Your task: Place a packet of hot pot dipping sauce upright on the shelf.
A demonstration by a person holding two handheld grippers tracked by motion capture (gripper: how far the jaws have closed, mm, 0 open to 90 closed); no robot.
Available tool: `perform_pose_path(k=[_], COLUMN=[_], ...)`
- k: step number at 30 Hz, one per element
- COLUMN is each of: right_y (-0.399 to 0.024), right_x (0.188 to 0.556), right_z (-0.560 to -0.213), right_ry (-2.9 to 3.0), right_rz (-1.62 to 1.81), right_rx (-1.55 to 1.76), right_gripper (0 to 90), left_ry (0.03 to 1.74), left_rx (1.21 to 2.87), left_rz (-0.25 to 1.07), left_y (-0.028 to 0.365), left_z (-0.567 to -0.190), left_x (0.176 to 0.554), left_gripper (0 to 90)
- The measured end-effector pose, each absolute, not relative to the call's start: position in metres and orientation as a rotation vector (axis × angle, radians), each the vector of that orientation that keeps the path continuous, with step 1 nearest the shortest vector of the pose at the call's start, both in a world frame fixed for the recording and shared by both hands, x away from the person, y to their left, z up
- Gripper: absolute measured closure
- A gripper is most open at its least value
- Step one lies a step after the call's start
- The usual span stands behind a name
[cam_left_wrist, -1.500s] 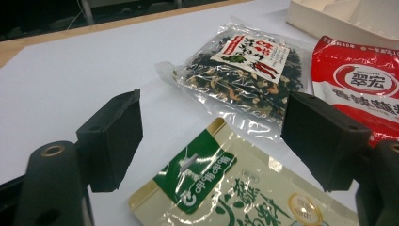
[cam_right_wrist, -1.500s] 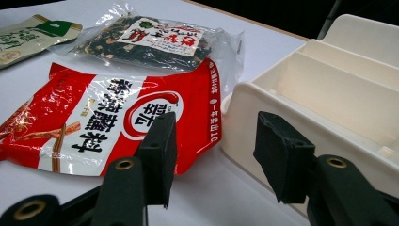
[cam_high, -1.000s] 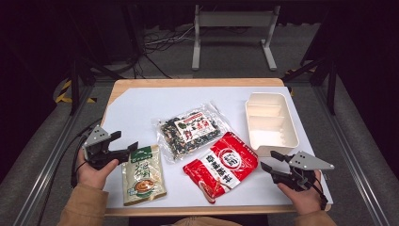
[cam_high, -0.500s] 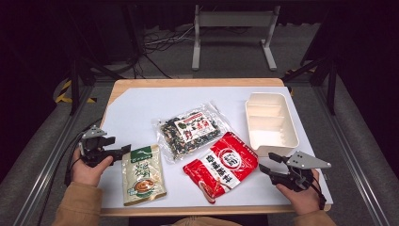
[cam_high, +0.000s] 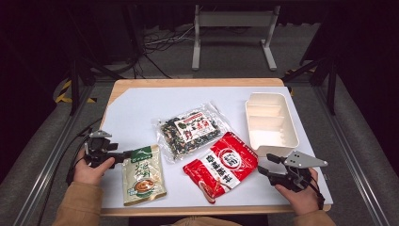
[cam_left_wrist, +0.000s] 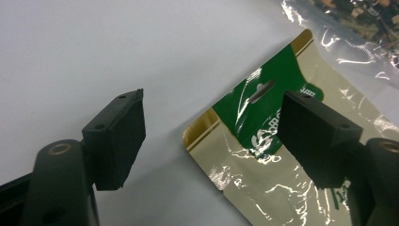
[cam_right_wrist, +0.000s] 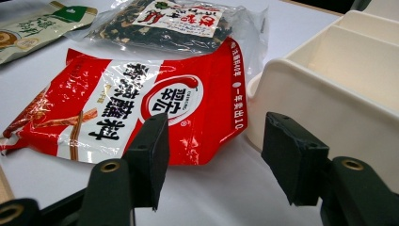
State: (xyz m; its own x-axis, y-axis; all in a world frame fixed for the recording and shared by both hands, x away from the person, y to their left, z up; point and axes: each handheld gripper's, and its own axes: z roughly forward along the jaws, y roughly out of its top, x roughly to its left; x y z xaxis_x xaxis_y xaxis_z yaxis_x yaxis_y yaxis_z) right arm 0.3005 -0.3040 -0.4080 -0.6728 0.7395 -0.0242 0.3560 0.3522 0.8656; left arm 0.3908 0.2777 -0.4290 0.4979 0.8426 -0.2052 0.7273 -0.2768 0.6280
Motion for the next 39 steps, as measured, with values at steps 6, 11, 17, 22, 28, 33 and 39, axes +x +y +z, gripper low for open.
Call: perform_pose_path(k=[6,11,17,22,28,33,39], right_y=[-0.305,-0.306,-0.306,-0.306,-0.306,-0.307,-0.306], right_x=[0.302,0.303,0.303,0.303,0.304,0.305,0.305], right_z=[-0.409,-0.409,-0.410,-0.410,-0.410,-0.411,-0.411], right_ry=[2.229,2.237,2.238,2.235,2.235,2.237,2.241], right_rz=[1.278,1.284,1.285,1.288,1.297,1.299,1.297], right_rx=[0.972,0.978,0.971,0.970,0.974,0.983,0.979], right_gripper=[40.9,40.9,42.3,42.1,41.3,40.1,39.8], left_ry=[1.288,1.286,1.281,1.277,1.261,1.222,1.186], left_rx=[2.073,2.080,2.094,2.087,2.074,2.043,2.082], left_rz=[0.202,0.173,0.152,0.115,0.037,0.016,0.061], left_y=[0.279,0.278,0.276,0.276,0.275,0.277,0.271], left_z=[-0.436,-0.438,-0.442,-0.442,-0.438,-0.428,-0.422], left_x=[0.394,0.394,0.395,0.394,0.389,0.380,0.371], left_gripper=[24.7,26.5,26.3,26.5,29.6,29.6,30.8])
